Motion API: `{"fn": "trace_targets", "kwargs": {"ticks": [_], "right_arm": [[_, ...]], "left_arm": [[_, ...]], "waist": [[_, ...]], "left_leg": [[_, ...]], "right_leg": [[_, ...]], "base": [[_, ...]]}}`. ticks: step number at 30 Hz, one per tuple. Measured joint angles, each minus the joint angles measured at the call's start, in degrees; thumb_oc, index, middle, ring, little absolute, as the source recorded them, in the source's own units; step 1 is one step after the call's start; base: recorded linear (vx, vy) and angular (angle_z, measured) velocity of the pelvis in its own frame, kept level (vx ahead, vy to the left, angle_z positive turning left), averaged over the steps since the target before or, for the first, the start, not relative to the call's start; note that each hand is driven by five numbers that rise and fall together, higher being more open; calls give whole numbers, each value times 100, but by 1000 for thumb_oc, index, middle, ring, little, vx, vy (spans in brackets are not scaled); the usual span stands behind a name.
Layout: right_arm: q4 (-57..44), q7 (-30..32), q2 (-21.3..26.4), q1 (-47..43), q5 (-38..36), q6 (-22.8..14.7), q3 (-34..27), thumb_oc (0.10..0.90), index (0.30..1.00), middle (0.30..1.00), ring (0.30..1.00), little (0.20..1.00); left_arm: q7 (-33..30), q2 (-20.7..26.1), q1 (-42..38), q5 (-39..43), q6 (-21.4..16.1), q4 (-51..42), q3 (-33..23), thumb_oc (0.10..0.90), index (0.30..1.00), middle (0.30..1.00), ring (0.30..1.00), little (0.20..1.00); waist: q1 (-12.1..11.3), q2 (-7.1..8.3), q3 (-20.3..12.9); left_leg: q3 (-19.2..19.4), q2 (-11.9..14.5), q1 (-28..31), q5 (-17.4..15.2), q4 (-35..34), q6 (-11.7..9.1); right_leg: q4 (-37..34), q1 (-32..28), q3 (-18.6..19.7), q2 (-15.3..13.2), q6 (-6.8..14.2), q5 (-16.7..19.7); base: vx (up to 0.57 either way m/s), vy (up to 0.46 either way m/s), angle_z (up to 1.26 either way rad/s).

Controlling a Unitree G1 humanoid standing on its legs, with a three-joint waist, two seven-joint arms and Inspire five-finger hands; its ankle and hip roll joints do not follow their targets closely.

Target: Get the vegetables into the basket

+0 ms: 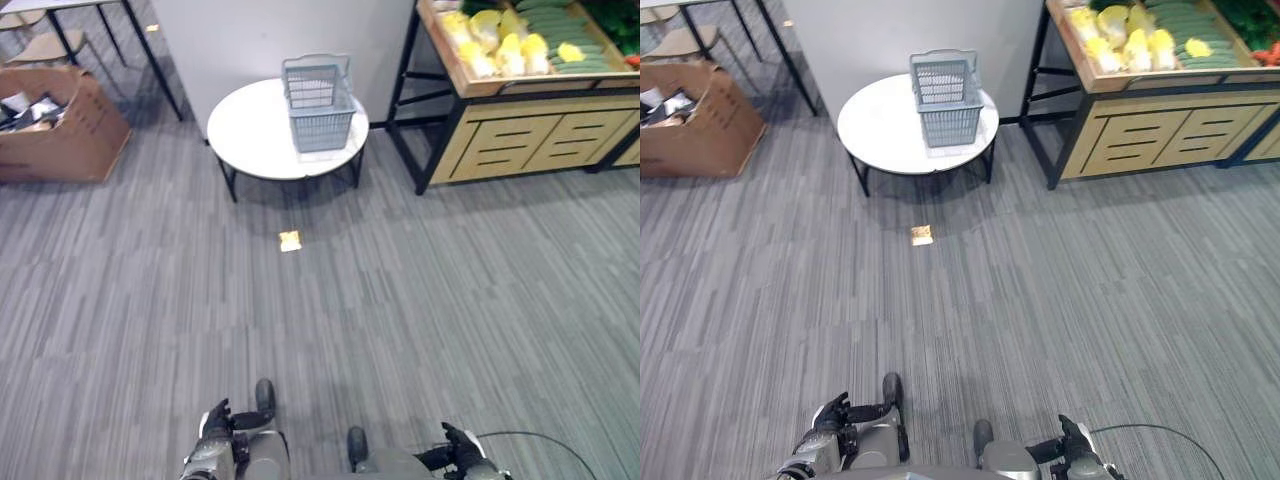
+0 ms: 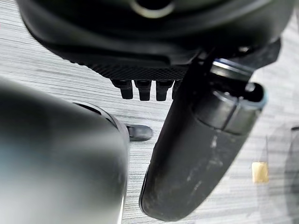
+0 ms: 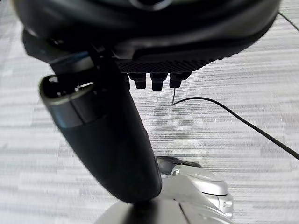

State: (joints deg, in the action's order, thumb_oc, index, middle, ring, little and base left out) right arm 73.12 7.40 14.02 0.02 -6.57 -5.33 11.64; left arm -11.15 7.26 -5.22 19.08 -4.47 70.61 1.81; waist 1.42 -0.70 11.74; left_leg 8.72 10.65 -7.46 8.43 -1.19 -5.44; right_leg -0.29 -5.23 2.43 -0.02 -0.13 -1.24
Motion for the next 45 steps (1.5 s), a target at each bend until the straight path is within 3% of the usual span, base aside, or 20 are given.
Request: {"fn": "trace_targets", "kwargs": {"ticks": [2,3,6,12,14,17,18,21,25,27,28,29,32,33,35,38,40,42,43,45], "right_arm": [[-31,28,-114,109,-2,12,-4,900,1000,1000,1000,1000],[-65,51,-219,122,-1,11,2,900,1000,1000,1000,1000],[-4,110,-274,20,0,23,-4,900,1000,1000,1000,1000],[-182,99,-411,-358,17,-63,21,900,1000,1000,1000,1000],[-225,107,-467,-584,26,-46,8,900,1000,1000,1000,1000],[-312,90,-421,-571,18,-46,-12,900,1000,1000,1000,1000],[-414,87,-390,-559,12,-70,-55,900,1000,1000,1000,1000],[-641,123,-368,-534,8,-174,-128,900,1000,1000,1000,1000],[-711,140,-408,-590,-2,-227,-184,900,1000,1000,1000,1000],[-713,126,-431,-599,-3,-239,-233,900,1000,1000,1000,1000],[-715,129,-433,-536,3,-237,-215,900,1000,1000,1000,1000],[-698,134,-344,-489,26,-183,-188,900,1000,1000,1000,1000],[-721,130,-213,-605,177,-109,-103,900,1000,1000,1000,1000],[-724,132,-187,-607,176,-116,-102,900,1000,1000,1000,1000],[-587,136,-140,-635,174,-92,-93,900,1000,1000,1000,1000],[-388,185,-47,-596,171,-107,-108,900,1000,1000,1000,1000],[-69,222,-97,-565,170,-8,-252,900,1000,1000,1000,1000],[-8,252,-84,-504,172,41,-249,900,1000,1000,1000,1000],[4,257,-71,-466,172,42,-227,900,1000,1000,1000,1000],[-8,253,-66,-372,177,39,-199,900,1000,1000,1000,1000]], "left_arm": [[12,74,79,-10,13,-78,85,900,1000,1000,1000,1000],[5,180,117,-16,10,-127,79,900,1000,1000,1000,1000],[-4,281,41,-16,-13,-228,82,900,1000,1000,1000,1000],[-10,408,-40,-12,-43,-266,62,900,1000,1000,1000,1000],[7,315,-23,-2,11,-229,-16,900,1000,1000,1000,1000],[25,232,19,-2,18,-261,15,900,1000,1000,1000,1000],[27,232,47,-2,44,-249,22,900,1000,1000,1000,1000],[30,264,97,0,57,-245,55,900,1000,1000,1000,1000],[122,198,112,-1,45,-80,12,900,1000,1000,1000,1000],[146,116,236,-2,41,-42,-30,900,1000,1000,1000,1000],[169,120,344,-3,41,-29,-19,900,1000,1000,1000,1000],[158,25,429,11,37,-31,-21,900,1000,1000,1000,1000],[160,30,335,7,32,-81,-15,900,1000,1000,1000,1000],[158,42,284,6,29,-102,-9,900,1000,1000,1000,1000],[161,48,79,8,28,-133,-14,900,1000,1000,1000,1000],[165,137,-222,16,-80,-436,75,900,1000,1000,1000,1000],[166,192,-415,28,-146,-762,83,900,1000,1000,1000,1000],[163,171,-384,33,-170,-704,80,900,1000,1000,1000,1000],[149,153,-376,73,-220,-663,71,900,1000,1000,1000,1000],[116,155,-386,97,-229,-509,48,900,1000,1000,1000,1000]], "waist": [[24,181,-58],[61,415,-151],[25,503,-190],[-87,491,-198],[-102,388,-79],[-61,344,6],[-28,278,73],[195,248,134],[426,308,273],[467,350,237],[511,383,132],[426,166,17],[360,124,-7],[387,182,-11],[345,326,63],[399,563,321],[360,694,485],[262,601,525],[128,482,576],[107,219,694]], "left_leg": [[232,-289,73,177,-40,273],[368,-568,97,134,4,447],[515,-865,113,-81,97,628],[749,-999,319,-587,215,744],[891,-933,413,-676,206,787],[825,-1029,733,-697,5,902],[812,-1045,842,-678,-100,932],[640,-1050,1069,-714,-279,937],[365,-1286,1594,-1054,-294,793],[126,-1275,1839,-1358,-133,753],[-136,-1175,1987,-1559,-39,572],[-355,-804,2126,-1687,115,352],[-428,-225,1635,-1333,1321,-110],[-566,-172,1395,-1203,1761,-258],[-838,-141,596,-693,3379,-224],[-920,-383,-721,-740,5086,-178],[-37,-337,-1275,-1002,3217,126],[161,-351,-1228,-827,1398,198],[128,-240,-1157,-579,198,158],[-89,-13,-1196,-268,-360,-6]], "right_leg": [[294,92,63,-331,153,-217],[446,138,77,-640,302,-386],[484,149,55,-960,501,-369],[1186,408,-7,-1094,694,-341],[2630,1102,-463,-1153,704,-306],[3551,1497,-657,-1340,661,-12],[3820,1705,-788,-1372,607,-224],[2160,2036,-1243,-1183,585,-366],[-158,2119,-1131,-1097,678,486],[-72,2143,-874,-1050,659,648],[540,2084,-687,-990,616,613],[866,1964,-881,-713,353,897],[1122,1732,-1213,-326,-142,465],[1229,1719,-1244,-316,-211,260],[1176,1498,-1250,-244,-447,41],[997,1073,-1343,-233,-624,-209],[444,714,-1405,-191,-286,-267],[223,529,-1453,-88,80,-443],[247,452,-1548,26,138,-508],[86,-83,-1305,404,-135,-460]], "base": [[170,241,-26],[188,291,-6],[123,183,-9],[129,221,-23],[159,210,-25],[207,104,-7],[295,-1,3],[377,-59,22],[412,-98,41],[308,-148,74],[286,-247,132],[354,-320,113],[267,-363,46],[130,-263,23],[125,-243,4],[236,-89,18],[425,146,30],[431,170,-29],[457,169,-85],[465,232,-101]]}}
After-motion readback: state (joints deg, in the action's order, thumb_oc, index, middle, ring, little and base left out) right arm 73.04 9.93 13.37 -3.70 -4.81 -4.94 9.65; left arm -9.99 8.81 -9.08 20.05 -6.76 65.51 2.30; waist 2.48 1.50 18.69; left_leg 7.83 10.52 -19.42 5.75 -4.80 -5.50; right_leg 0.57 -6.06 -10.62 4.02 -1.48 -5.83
